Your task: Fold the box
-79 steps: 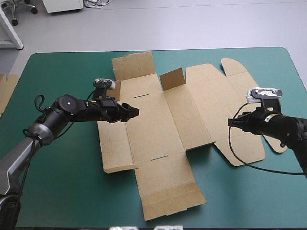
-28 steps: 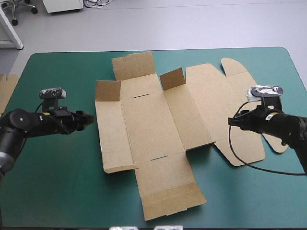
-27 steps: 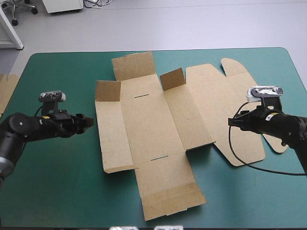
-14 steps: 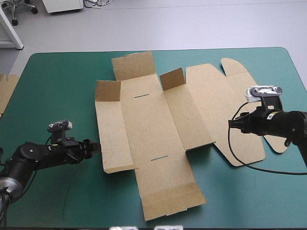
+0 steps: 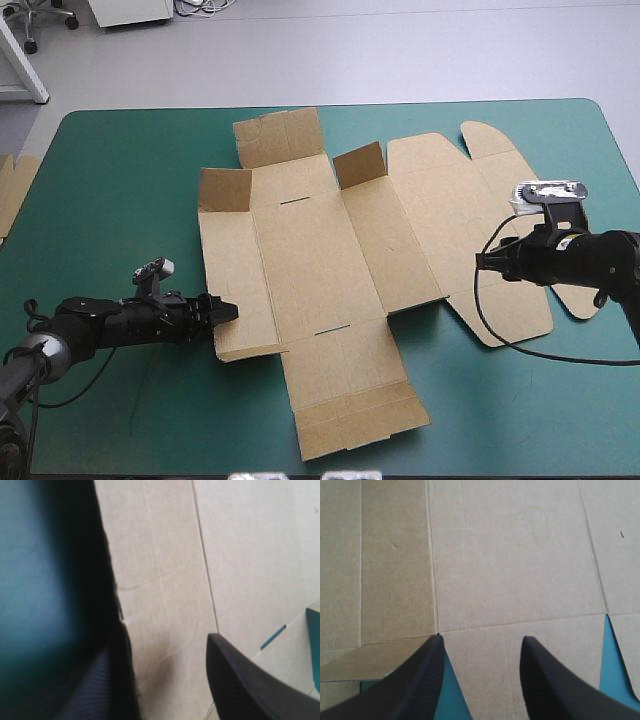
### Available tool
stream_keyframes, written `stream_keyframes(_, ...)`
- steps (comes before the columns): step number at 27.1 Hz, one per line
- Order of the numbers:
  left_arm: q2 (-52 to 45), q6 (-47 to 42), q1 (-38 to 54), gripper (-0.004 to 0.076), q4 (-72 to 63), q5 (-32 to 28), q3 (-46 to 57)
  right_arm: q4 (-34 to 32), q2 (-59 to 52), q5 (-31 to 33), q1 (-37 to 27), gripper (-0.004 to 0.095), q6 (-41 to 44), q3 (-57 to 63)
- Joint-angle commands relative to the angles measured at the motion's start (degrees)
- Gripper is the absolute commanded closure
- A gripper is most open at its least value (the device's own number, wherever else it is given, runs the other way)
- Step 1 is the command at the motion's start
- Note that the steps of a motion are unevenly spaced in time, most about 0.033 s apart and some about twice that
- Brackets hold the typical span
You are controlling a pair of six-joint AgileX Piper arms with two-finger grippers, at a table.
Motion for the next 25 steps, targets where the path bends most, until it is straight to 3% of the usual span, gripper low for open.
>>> stream_keyframes(1,2.0,4.5,-0.2,0.0321,-7.1,2.6,-1.0,0.7,-1.3,-2.1,-0.5,0.0459,-0.3,-1.9)
stream_keyframes(6,5.0,7.7,-0.2,0.0321,-9.8,7.2,-1.0,0.5,-1.3,-2.0,-0.5,0.0459,-0.3,-1.9)
stream_keyframes(12,5.0,11.8,-0.2,0.0357,-17.4,4.8,-1.0,0.5,-1.3,-2.1,-0.5,0.0459,-0.3,-1.9)
stream_keyframes(17,5.2,12.1,-0.3,0.0451,-17.8,4.3,-1.0,0.4,-1.3,-1.9,-0.5,0.0467,-0.3,-1.9)
stream_keyframes(22,5.2,14.8,-2.4,0.0636,-20.1,3.9,-1.0,0.4,-1.3,-1.8,-0.5,0.0467,-0.3,-1.9)
stream_keyframes(25,5.8,14.8,-5.5,0.0670,-20.1,1.1,-1.0,0.4,-1.3,-1.6,-0.5,0.0467,-0.3,-1.9)
